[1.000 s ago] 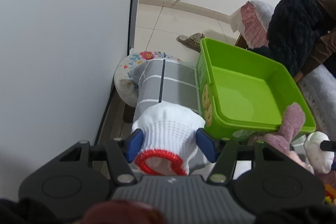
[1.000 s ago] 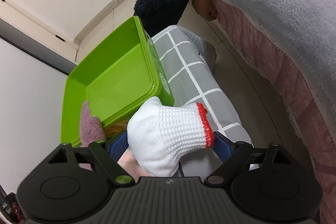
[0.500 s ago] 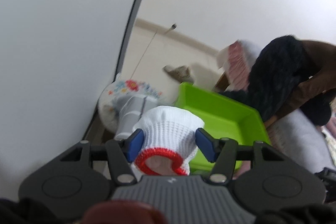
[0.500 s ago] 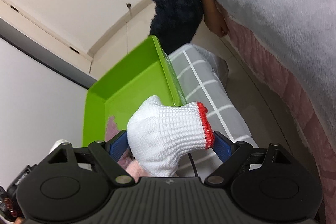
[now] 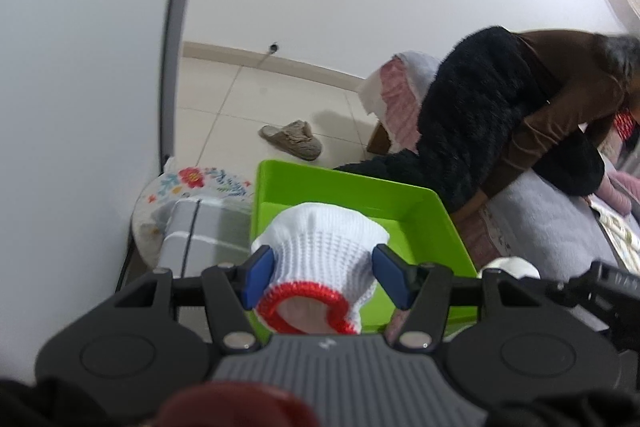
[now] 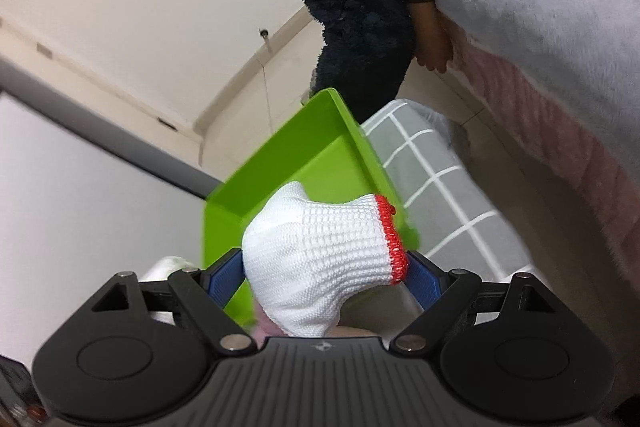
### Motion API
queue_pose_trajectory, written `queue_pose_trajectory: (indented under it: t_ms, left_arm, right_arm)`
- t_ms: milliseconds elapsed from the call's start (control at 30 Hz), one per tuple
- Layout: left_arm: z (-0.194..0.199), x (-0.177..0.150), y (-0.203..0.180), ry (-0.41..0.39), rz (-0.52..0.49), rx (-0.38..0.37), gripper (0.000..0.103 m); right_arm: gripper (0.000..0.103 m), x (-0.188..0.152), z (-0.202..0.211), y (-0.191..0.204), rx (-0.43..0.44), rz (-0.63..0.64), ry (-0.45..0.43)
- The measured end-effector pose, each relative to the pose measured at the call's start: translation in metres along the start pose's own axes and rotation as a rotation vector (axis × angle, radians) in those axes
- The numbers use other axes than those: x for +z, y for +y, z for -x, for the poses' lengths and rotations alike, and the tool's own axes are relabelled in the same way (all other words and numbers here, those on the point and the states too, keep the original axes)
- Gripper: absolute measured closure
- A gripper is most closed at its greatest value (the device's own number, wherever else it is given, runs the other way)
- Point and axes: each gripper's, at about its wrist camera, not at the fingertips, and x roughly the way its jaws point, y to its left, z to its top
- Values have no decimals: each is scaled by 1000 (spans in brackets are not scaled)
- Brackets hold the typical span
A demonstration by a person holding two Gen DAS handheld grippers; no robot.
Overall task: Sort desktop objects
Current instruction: 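Carry both gloves over the green bin and open both grippers to drop them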
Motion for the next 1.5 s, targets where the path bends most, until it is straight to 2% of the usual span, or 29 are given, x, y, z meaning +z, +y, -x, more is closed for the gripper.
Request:
queue_pose_trajectory:
  t_ms: [67, 200, 333, 500, 733, 767, 833, 867, 1500]
  left_arm:
    - [-6, 2, -5, 10, -13, 0, 47]
    - [-16, -1, -13, 13, -45, -11, 47]
    - [-27, -11, -14, 25, -74, 3, 47]
    - [-39, -17, -10, 45, -64, 18, 47]
    - [-47, -21, -6, 30, -57, 28, 47]
    - [-48, -21, -6, 27, -59, 31, 50]
    - [-48, -22, -7, 17, -62, 34, 63]
    - [-48, -21, -7, 12, -65, 32, 65]
    - [-55, -27, -7, 35, -89, 29, 62]
  right_arm:
    - [18, 3, -3, 7, 25, -3, 8]
    - [18, 9, -11, 19, -3, 70, -22]
    - [18, 10, -23, 15, -29, 97, -42]
    - [18, 11, -37, 13, -16, 122, -53]
    - [18, 6, -48, 18, -21, 187, -63]
    - [18, 6, -50, 18, -20, 187, -60]
    - [18, 4, -53, 17, -19, 188, -55]
    - [18, 4, -54, 16, -19, 187, -54]
    - [15, 1, -68, 14, -56, 222, -37]
